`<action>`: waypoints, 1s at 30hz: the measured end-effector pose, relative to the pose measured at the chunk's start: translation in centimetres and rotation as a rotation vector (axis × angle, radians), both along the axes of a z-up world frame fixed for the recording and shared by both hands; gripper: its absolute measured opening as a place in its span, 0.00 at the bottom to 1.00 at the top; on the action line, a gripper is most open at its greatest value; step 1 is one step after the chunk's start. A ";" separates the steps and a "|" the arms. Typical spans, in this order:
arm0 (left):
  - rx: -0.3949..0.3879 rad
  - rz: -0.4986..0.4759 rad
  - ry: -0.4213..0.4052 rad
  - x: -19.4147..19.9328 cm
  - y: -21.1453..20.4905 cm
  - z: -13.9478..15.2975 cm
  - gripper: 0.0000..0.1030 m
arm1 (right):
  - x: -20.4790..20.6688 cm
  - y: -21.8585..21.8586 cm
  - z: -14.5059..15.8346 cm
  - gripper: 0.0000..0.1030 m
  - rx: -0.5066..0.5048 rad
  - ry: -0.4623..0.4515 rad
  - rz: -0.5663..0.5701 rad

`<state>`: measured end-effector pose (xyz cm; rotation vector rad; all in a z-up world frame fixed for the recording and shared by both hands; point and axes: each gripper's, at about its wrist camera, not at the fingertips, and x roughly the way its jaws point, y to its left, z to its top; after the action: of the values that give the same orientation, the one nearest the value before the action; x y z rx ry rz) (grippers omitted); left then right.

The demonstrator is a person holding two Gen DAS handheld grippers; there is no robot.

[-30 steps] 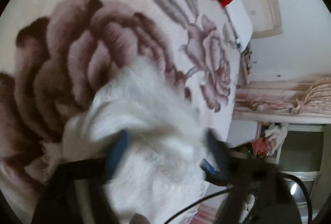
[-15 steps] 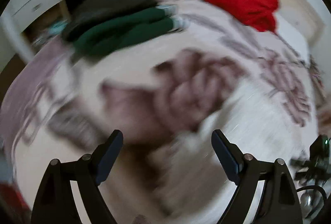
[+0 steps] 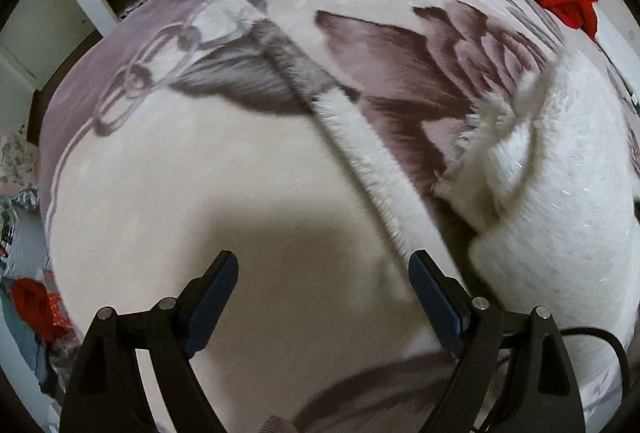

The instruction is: Fold large clothes

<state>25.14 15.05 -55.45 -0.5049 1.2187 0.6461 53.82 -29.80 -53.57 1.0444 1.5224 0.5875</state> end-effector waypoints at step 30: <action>0.119 -0.067 0.099 -5.2 -1.0 -6.7 1.00 | -6.9 1.7 6.5 0.69 -0.448 -0.072 0.426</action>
<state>19.94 14.05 -62.11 -0.3349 1.2767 0.6889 46.90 -28.09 -47.04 0.3546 1.7208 0.5311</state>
